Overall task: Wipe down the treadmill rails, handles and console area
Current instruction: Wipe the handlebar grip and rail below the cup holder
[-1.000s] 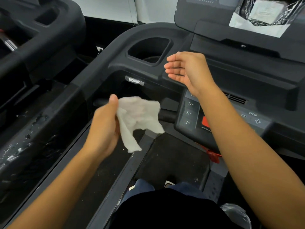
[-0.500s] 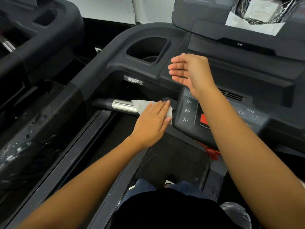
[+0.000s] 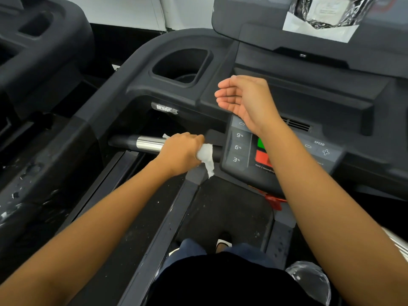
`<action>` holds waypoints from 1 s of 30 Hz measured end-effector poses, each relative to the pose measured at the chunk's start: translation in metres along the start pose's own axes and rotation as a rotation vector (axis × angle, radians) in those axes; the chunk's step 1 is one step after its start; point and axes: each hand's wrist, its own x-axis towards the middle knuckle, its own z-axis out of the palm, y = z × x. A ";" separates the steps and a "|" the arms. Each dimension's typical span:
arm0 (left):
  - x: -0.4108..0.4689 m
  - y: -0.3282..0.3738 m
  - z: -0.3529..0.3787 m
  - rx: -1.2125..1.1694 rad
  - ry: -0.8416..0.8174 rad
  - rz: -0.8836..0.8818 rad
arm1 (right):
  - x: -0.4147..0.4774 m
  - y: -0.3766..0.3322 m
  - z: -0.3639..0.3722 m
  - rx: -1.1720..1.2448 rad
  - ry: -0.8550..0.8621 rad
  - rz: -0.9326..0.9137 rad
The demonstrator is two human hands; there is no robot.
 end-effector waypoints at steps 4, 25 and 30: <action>0.003 0.030 0.007 0.085 0.090 -0.113 | 0.000 0.000 0.006 -0.047 0.011 -0.006; -0.018 -0.029 0.007 0.125 0.200 0.043 | 0.004 -0.002 0.026 -0.145 -0.011 0.017; -0.004 0.023 0.011 0.065 0.208 0.001 | 0.003 -0.002 0.034 -0.191 -0.008 0.024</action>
